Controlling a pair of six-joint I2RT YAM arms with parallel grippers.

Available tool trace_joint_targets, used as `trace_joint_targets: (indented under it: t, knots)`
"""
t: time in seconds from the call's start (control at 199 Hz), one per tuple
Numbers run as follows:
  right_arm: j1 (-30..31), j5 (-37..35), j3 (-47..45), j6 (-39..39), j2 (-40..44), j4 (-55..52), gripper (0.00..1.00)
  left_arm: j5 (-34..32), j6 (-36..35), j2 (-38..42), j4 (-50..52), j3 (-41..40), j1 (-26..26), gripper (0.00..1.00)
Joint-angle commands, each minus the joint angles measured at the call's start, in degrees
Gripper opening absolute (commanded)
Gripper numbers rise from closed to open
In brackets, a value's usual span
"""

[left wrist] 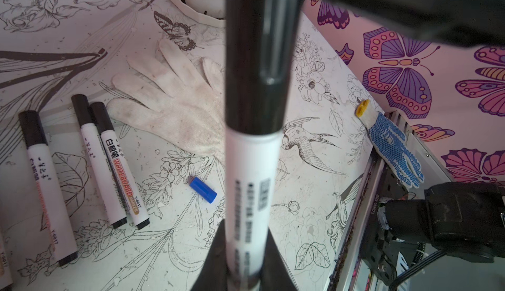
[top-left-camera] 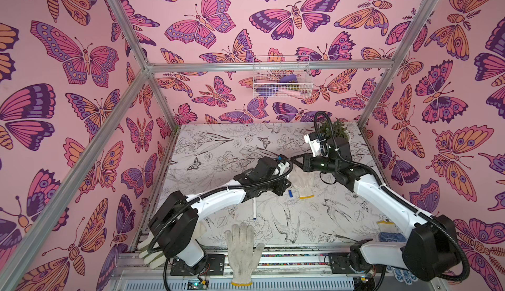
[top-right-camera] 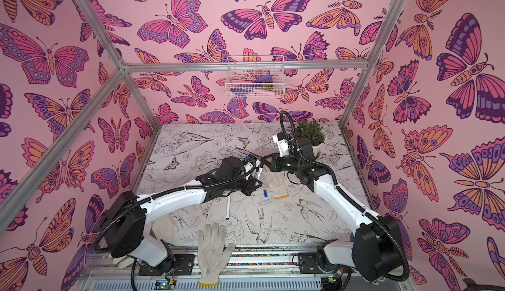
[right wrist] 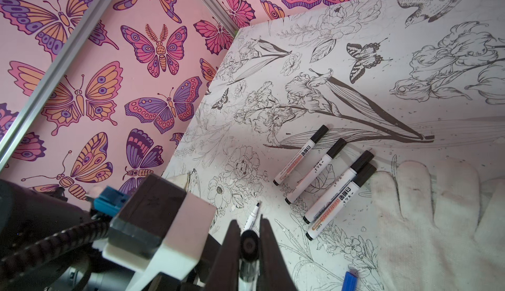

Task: Insert pens into pen caps
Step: Put on the pen cap to the pen.

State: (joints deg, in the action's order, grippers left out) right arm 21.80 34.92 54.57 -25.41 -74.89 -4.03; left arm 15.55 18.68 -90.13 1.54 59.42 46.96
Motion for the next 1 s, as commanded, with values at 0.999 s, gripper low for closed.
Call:
trace_joint_targets:
  t: [0.999]
  knots:
    - [3.5, 5.9, -2.1, 5.0, -6.7, -27.9, 0.04, -5.4, 4.3, 1.9, -16.5, -2.1, -4.5, 0.00]
